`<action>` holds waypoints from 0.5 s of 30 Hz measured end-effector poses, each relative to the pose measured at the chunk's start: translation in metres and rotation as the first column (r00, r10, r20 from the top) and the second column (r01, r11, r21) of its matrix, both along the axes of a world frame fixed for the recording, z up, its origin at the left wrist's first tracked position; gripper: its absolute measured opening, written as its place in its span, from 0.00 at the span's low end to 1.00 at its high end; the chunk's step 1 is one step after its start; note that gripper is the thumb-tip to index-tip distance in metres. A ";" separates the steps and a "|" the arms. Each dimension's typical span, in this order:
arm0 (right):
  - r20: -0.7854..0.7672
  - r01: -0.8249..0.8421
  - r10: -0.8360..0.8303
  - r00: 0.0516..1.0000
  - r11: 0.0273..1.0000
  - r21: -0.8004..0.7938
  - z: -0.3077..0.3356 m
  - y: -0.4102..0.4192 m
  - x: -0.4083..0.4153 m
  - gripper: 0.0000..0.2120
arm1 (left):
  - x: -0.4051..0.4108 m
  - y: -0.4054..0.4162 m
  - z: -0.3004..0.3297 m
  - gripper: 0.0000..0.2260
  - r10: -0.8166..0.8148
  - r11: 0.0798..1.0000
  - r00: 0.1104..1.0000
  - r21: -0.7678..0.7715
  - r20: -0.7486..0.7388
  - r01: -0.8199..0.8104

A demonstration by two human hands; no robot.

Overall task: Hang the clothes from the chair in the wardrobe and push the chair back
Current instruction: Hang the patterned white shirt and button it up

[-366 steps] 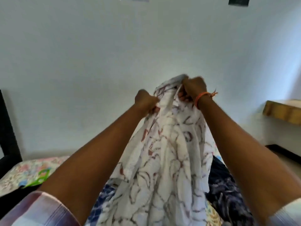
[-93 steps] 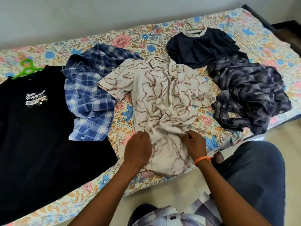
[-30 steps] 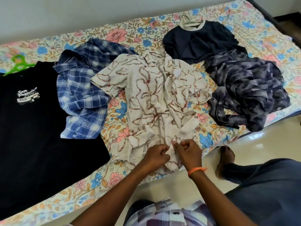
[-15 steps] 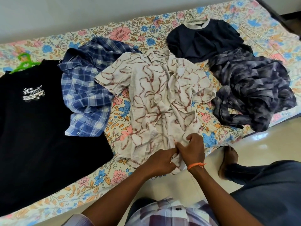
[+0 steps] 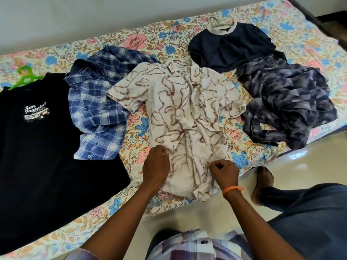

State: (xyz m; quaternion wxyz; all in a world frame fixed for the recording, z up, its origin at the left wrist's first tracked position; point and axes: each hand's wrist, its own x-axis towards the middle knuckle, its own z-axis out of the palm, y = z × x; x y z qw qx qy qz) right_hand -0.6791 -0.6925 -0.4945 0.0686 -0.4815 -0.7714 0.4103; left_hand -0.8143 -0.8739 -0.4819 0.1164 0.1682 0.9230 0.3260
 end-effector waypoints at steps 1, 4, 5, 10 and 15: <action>-0.002 0.006 -0.006 1.000 1.000 -0.030 0.002 0.002 0.000 0.03 | -0.004 0.000 -0.001 0.03 0.004 1.000 1.000 -0.011 0.006 -0.004; 0.013 -0.010 0.010 1.000 1.000 -0.029 0.005 0.006 0.001 0.05 | -0.011 0.002 -0.006 0.07 -0.038 0.996 0.999 -0.079 0.036 0.041; 0.029 -0.034 0.034 0.999 0.999 0.005 0.006 0.005 0.001 0.07 | -0.012 0.003 -0.007 0.08 -0.054 0.993 0.997 -0.103 0.049 0.058; 0.138 -0.152 0.130 0.982 0.976 0.156 -0.004 -0.002 0.002 0.11 | -0.016 0.011 -0.007 0.07 -0.064 0.990 0.995 -0.124 0.078 0.073; 0.231 -0.151 0.097 0.968 0.961 0.231 -0.003 -0.003 -0.001 0.05 | -0.013 0.014 -0.007 0.08 -0.039 0.979 0.992 -0.196 0.121 0.062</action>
